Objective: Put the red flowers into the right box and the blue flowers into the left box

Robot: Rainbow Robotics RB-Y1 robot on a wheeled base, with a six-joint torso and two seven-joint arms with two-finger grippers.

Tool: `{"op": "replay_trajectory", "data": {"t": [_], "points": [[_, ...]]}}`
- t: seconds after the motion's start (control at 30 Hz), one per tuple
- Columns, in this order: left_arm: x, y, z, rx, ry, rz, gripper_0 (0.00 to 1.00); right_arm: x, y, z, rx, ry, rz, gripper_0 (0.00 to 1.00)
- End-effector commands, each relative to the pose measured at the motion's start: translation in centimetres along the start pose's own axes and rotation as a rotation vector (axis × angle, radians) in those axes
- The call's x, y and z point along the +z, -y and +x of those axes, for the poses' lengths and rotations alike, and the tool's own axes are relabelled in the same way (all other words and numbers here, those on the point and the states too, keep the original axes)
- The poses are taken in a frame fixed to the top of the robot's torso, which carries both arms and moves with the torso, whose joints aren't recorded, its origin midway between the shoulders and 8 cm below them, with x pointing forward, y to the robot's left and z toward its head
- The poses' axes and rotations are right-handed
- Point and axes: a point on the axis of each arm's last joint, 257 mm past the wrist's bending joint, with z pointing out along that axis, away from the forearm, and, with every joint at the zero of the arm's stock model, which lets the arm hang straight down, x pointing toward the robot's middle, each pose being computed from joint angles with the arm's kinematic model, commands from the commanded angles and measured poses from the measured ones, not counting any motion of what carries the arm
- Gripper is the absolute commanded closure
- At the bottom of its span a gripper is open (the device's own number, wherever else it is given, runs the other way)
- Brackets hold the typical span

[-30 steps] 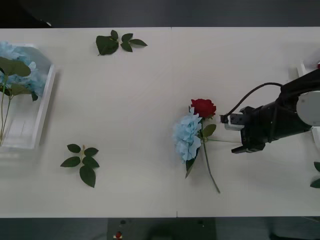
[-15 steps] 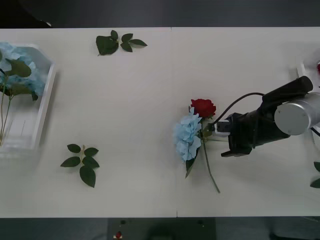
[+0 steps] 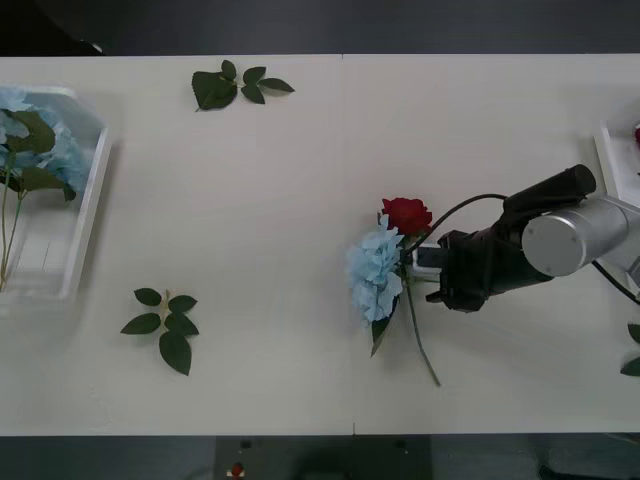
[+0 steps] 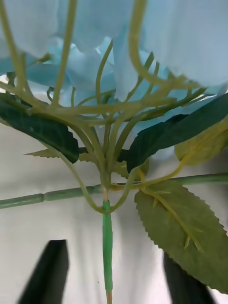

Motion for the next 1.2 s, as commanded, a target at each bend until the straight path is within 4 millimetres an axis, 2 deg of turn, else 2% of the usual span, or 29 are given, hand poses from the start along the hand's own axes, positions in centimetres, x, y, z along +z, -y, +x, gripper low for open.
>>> {"op": "replay_trajectory", "data": {"t": [0.03, 0.07, 0.1, 0.13, 0.2, 0.23, 0.3, 0.33, 0.37, 0.5, 0.53, 0.6, 0.63, 0.7, 0.73, 0.8, 0.83, 0.9, 1.0, 1.2], "points": [[-0.8, 0.6, -1.8, -0.031, 0.039, 0.029, 0.57, 0.3, 0.6, -0.4, 0.015, 0.009, 0.021, 0.94], [-0.8, 0.6, -1.8, -0.032, 0.039, 0.032, 0.46, 0.3, 0.7, -0.3, 0.018, 0.007, 0.024, 1.0], [-0.8, 0.8, -1.7, -0.035, 0.037, 0.04, 0.39, 0.5, 0.6, -0.4, 0.021, 0.01, 0.022, 1.0], [-0.8, 1.0, -1.7, -0.039, 0.035, 0.046, 0.37, 0.6, 0.6, -0.3, 0.025, 0.008, 0.021, 1.0], [-1.4, 1.4, -1.7, -0.065, 0.019, 0.079, 0.26, 0.6, 0.7, -0.4, 0.025, 0.009, 0.025, 1.0], [-1.8, 1.4, -1.8, -0.074, 0.016, 0.088, 0.23, 0.6, 0.7, -0.4, 0.025, 0.01, 0.026, 1.0], [-3.9, 2.1, -2.1, -0.063, -0.009, 0.126, 0.1, 0.5, 0.8, -0.5, 0.034, 0.015, 0.028, 1.0], [-4.5, 2.3, -2.3, -0.049, -0.015, 0.136, 0.07, 0.4, 0.9, -0.5, 0.042, 0.021, 0.03, 1.0], [-6.0, 2.7, -2.5, -0.023, -0.025, 0.156, 0.05, 0.1, 1.1, -0.5, 0.058, 0.031, 0.034, 1.0], [-11.2, 5.3, -3.6, 0.078, -0.025, 0.248, 0.05, -2.0, 2.4, -1.8, 0.138, 0.111, 0.044, 1.0], [-11.9, 6.0, -3.8, 0.09, -0.019, 0.265, 0.05, -2.4, 2.6, -2.2, 0.152, 0.127, 0.043, 1.0], [-13.9, 8.8, -4.7, 0.136, 0.019, 0.34, 0.05, -4.4, 3.7, -3.7, 0.222, 0.205, 0.04, 1.0], [-14.4, 9.6, -4.9, 0.144, 0.032, 0.361, 0.04, -4.9, 3.9, -4.1, 0.242, 0.226, 0.036, 1.0], [-16.0, 12.9, -6.4, 0.176, 0.106, 0.444, 0.03, -7.1, 5.1, -6.2, 0.313, 0.321, 0.026, 1.0], [-16.3, 13.6, -6.9, 0.179, 0.13, 0.463, 0.03, -7.6, 5.5, -6.8, 0.324, 0.343, 0.025, 1.0], [-17.2, 17.1, -8.2, 0.188, 0.212, 0.547, 0.03, -9.9, 6.7, -8.7, 0.373, 0.428, 0.02, 1.0], [-17.3, 18.0, -8.5, 0.188, 0.228, 0.571, 0.03, -10.4, 7.0, -9.1, 0.384, 0.448, 0.019, 1.0], [-17.6, 21.6, -9.3, 0.169, 0.29, 0.666, 0.03, -12.5, 8.3, -11.1, 0.421, 0.536, 0.019, 1.0], [-17.7, 25.7, -9.6, 0.136, 0.344, 0.772, 0.03, -14.3, 9.3, -14.3, 0.476, 0.657, 0.001, 1.0], [-17.8, 32.2, -9.6, 0.147, 0.487, 0.897, 0.03, -16.0, 11.1, -20.2, 0.63, 0.808, -0.069, 1.0]]}}
